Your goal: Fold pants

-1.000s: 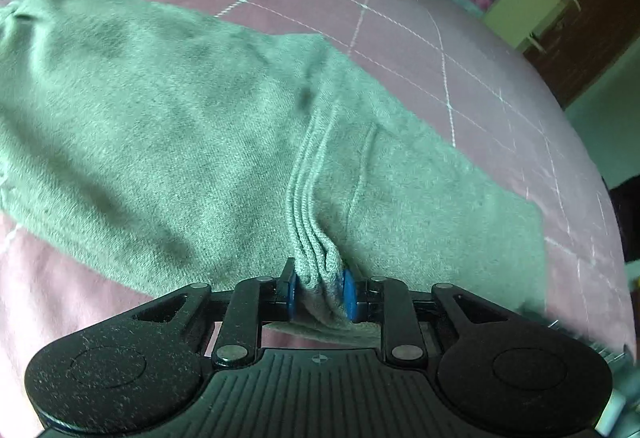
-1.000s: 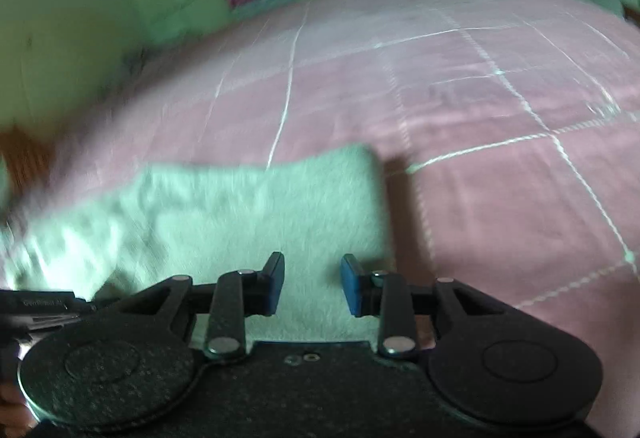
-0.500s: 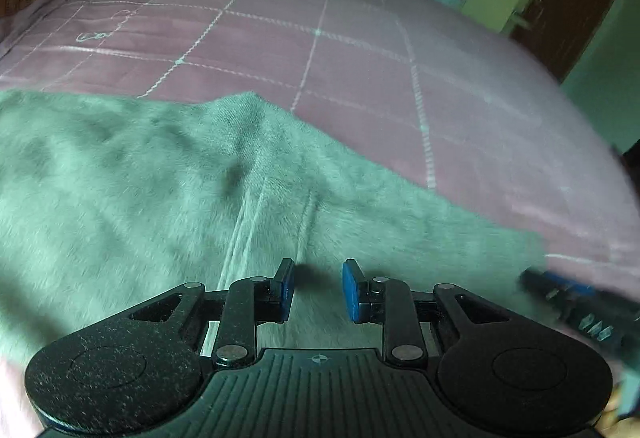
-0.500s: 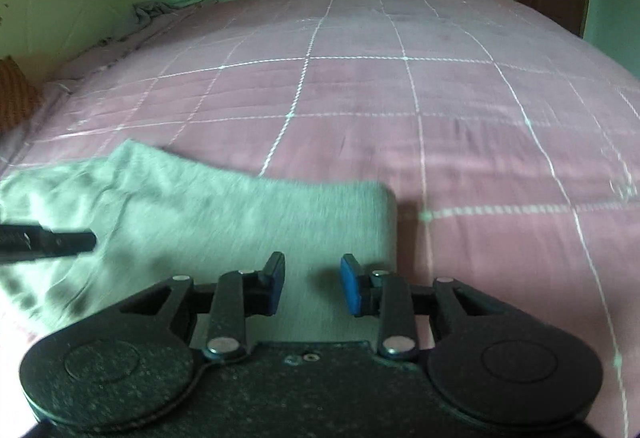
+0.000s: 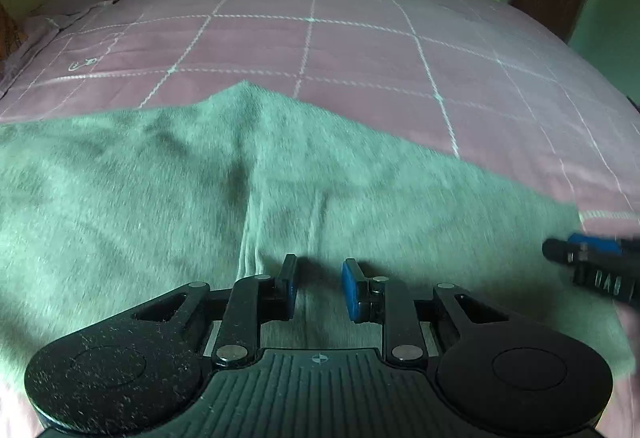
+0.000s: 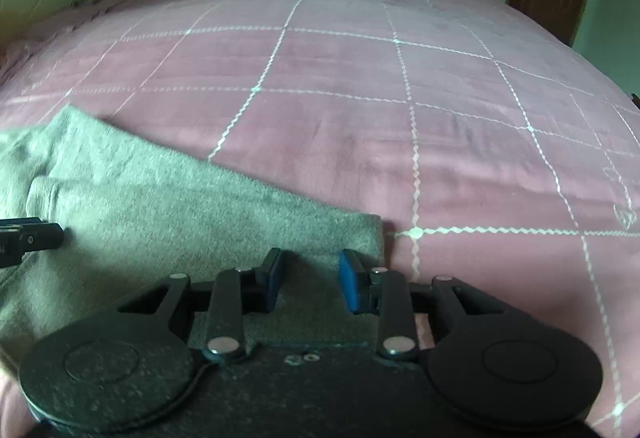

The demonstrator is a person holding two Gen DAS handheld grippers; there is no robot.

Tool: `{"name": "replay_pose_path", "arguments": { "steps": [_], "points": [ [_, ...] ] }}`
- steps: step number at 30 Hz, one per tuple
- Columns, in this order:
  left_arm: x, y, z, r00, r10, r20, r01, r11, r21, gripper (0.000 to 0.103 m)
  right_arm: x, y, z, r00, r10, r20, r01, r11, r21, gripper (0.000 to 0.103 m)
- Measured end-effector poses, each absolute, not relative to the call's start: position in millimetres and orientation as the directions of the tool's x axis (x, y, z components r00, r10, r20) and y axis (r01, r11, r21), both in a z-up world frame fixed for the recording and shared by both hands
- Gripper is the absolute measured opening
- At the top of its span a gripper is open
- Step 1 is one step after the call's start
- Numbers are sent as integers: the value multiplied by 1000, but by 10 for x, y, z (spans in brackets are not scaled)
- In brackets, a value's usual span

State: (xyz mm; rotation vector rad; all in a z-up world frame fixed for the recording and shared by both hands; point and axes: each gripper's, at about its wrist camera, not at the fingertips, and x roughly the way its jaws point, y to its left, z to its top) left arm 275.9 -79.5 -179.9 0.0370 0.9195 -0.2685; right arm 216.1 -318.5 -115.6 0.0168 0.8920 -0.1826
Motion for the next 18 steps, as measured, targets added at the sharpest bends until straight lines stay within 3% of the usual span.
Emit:
{"name": "replay_pose_path", "arguments": {
  "steps": [4,7,18],
  "points": [
    [2463,-677,-1809,570,-235,-787,250,962,-106,25,1891,-3053,-960,637,-96,-765,138,990,-10,32],
    [2292,-634,-1815,571,-241,-785,262,960,-104,25,1568,-2849,-1154,651,-117,-750,84,993,-82,32],
    [2144,-551,-1795,570,-245,-784,242,962,-124,25,1314,-2789,-1131,641,-120,-758,92,993,-79,33]
  ]
}}
